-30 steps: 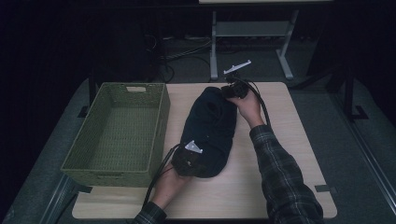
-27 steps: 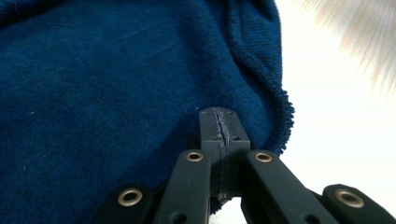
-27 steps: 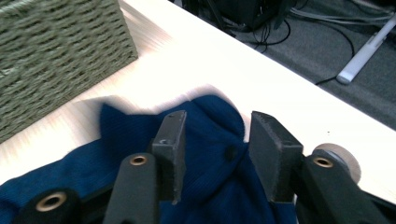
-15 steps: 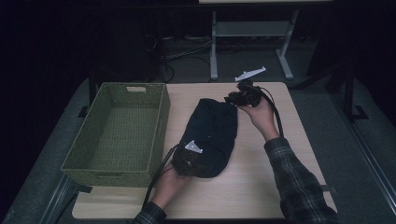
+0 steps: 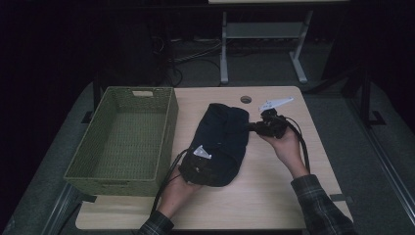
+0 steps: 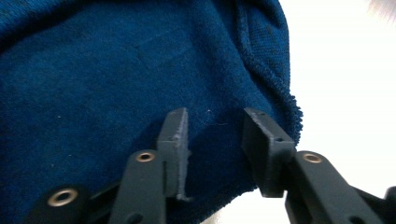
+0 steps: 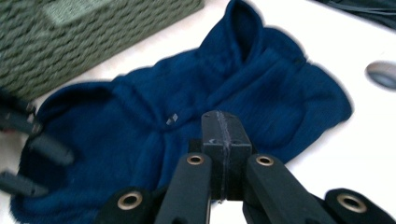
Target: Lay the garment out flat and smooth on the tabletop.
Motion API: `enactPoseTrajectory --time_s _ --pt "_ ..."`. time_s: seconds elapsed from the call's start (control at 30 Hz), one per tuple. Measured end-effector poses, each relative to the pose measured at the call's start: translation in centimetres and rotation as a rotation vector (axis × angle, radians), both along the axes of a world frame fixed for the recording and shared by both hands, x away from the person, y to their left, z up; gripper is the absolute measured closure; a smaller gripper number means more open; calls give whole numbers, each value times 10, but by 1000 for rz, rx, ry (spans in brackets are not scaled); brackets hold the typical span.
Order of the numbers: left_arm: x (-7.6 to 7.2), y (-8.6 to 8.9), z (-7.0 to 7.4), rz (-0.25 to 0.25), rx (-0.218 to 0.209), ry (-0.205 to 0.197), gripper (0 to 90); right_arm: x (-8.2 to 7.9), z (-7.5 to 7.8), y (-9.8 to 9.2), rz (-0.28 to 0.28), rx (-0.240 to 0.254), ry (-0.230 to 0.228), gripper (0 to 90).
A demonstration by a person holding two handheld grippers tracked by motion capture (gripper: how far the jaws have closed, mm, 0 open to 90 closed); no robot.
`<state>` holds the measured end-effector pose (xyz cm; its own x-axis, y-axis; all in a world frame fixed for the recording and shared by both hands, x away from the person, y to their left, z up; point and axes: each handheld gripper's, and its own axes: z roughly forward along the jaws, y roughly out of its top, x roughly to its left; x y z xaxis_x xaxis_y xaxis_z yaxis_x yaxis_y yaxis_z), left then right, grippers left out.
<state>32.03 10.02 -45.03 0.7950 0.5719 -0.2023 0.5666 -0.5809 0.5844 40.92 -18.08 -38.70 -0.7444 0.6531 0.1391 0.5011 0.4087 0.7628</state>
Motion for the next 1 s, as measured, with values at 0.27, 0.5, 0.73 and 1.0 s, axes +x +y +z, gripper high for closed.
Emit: enactPoseTrajectory --time_s 0.27,0.5,0.73,1.0 --pt "-2 -1 11 13 -9 -28 467 -30 -33 8 31 -16 31 898" --pt "-1 4 15 51 -12 -60 487 -34 -62 19 36 -42 60 899" --pt "-2 5 18 55 -12 -71 605 -33 -82 25 36 -83 86 900" --pt "-4 6 26 56 -33 -97 795 -34 -81 15 23 -116 58 900"
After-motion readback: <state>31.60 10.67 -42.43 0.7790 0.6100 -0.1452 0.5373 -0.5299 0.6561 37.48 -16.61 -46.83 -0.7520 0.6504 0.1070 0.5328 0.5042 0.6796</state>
